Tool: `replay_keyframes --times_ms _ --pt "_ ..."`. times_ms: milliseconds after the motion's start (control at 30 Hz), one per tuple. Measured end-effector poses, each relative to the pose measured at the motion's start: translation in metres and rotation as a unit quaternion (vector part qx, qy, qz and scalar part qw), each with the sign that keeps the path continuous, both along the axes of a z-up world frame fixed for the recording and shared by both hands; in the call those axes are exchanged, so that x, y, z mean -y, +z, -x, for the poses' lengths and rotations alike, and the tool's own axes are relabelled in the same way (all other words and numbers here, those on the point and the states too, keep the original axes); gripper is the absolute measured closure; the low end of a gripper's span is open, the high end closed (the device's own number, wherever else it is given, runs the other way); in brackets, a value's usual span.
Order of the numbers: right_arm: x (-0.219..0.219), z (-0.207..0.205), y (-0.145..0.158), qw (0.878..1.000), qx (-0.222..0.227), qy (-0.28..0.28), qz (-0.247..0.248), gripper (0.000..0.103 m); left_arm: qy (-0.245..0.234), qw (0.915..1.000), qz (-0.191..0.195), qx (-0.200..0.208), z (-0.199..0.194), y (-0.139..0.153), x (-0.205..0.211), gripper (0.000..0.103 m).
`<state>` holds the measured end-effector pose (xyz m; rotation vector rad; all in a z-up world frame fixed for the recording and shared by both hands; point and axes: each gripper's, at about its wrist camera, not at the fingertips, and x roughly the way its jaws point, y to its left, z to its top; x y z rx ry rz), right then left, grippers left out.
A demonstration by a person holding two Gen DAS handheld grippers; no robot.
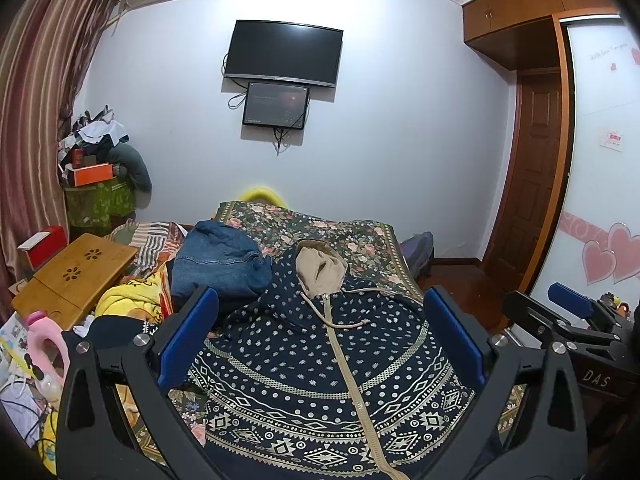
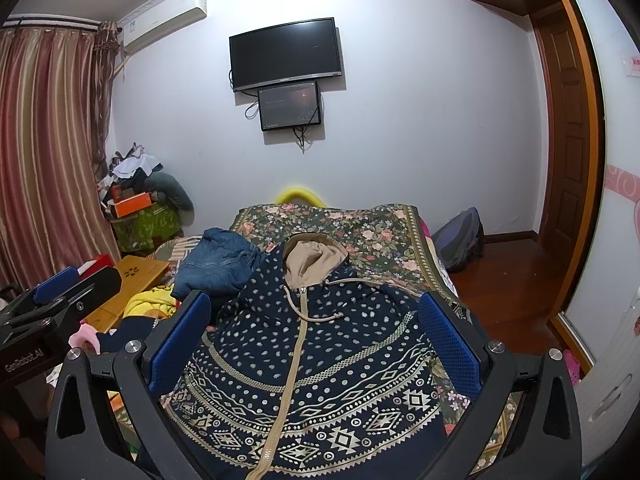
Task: Fold large clothes
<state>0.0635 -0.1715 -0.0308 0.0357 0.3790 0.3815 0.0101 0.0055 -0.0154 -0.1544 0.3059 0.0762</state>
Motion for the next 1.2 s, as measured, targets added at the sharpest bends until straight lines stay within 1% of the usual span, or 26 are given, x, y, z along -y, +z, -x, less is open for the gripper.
replay_keyframes --times_ms 1200 --pt "-0.0011 0.0006 -0.0011 1.000 -0.003 0.001 0.002 0.000 0.005 1.0000 0.004 -0.003 -0.0030 -0.0026 -0.0050 0.000"
